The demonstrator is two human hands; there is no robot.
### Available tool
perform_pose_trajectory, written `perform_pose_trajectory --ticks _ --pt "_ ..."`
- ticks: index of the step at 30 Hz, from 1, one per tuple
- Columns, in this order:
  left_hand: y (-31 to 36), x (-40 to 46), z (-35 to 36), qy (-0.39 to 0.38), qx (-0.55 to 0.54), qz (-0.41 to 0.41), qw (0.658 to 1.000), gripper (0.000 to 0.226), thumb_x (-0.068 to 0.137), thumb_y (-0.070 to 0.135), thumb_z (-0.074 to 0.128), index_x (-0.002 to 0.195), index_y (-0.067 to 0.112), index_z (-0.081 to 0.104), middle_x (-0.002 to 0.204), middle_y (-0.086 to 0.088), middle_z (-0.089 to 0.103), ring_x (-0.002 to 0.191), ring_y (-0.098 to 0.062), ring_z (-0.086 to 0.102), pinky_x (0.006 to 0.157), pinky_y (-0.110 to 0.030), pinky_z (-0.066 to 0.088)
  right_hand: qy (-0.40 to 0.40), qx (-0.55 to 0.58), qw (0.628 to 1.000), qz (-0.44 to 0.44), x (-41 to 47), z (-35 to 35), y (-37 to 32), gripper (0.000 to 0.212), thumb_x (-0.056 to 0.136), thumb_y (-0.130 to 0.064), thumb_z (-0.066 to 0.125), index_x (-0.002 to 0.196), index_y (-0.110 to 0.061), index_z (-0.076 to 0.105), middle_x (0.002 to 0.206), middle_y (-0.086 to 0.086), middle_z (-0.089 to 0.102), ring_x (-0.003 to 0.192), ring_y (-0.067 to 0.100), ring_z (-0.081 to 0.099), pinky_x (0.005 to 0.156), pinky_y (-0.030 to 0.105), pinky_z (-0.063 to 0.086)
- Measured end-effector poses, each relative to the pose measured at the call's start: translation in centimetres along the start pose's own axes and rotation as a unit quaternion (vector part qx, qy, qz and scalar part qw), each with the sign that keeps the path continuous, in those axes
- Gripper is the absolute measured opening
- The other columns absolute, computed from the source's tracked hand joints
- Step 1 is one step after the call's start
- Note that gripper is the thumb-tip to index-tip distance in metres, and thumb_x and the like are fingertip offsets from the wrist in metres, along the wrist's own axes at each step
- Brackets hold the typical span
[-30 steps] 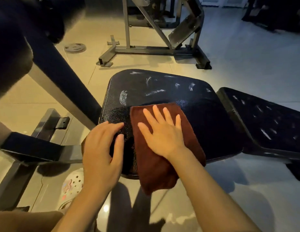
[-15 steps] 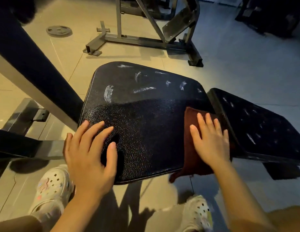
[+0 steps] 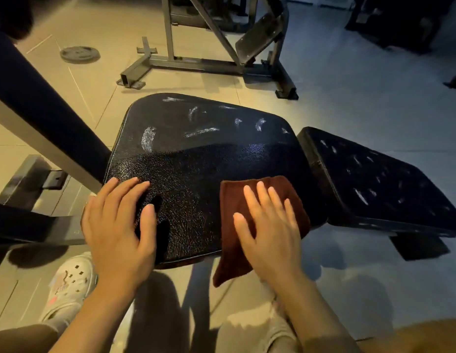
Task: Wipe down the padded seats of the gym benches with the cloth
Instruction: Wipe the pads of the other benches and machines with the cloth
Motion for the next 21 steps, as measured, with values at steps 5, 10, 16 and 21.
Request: perform_pose_trajectory --ticks 5,10,16,21 --pt "0.2 0.0 0.0 -0.001 -0.015 -0.006 1.0 0.046 0.096 0.035 0.036 0.123 0.009 0.063 0.128 -0.011 0.061 0.131 -0.029 0.044 0.109 -0.049 0.028 -0.017 -0.003 0.992 0.122 2.0 -1.7 8.2 0.058 0.102 -0.049 0.022 0.155 -0.028 0.011 0.164 -0.003 0.006 0.15 0.013 -0.002 0.121 0.037 -0.005" --pt "0.1 -0.1 0.1 0.013 -0.021 0.003 1.0 0.044 0.095 0.035 0.037 0.118 0.01 0.065 0.125 -0.008 0.063 0.13 -0.03 0.046 0.107 -0.051 0.03 -0.027 -0.05 0.991 0.12 1.4 -1.5 4.7 0.062 0.098 -0.05 0.005 0.155 -0.029 0.008 0.164 -0.003 0.004 0.151 0.021 -0.003 0.121 0.045 -0.004" --pt "-0.2 0.1 0.2 -0.02 -0.056 -0.012 0.998 0.048 0.097 0.038 0.033 0.127 0.01 0.059 0.132 -0.01 0.058 0.132 -0.028 0.044 0.109 -0.05 0.031 -0.066 -0.013 0.988 -0.138 0.0 1.8 -10.8 0.065 0.092 -0.051 0.013 0.153 -0.032 0.024 0.162 -0.002 0.018 0.15 0.027 0.012 0.118 0.053 -0.001" --pt "-0.8 0.2 -0.8 -0.007 -0.134 -0.024 0.991 0.043 0.099 0.03 0.035 0.128 0.007 0.056 0.132 -0.012 0.055 0.128 -0.027 0.045 0.109 -0.038 0.03 -0.08 -0.016 0.989 -0.12 5.6 1.5 -7.6 0.084 0.082 -0.077 0.013 0.154 -0.034 0.017 0.164 -0.003 0.007 0.151 0.019 0.003 0.12 0.04 -0.003"
Point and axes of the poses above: each hand's wrist, its own x-axis towards the middle knuckle, its own z-axis out of the palm, y = z × x, the point moved 5 cm from there along x, towards the middle knuckle
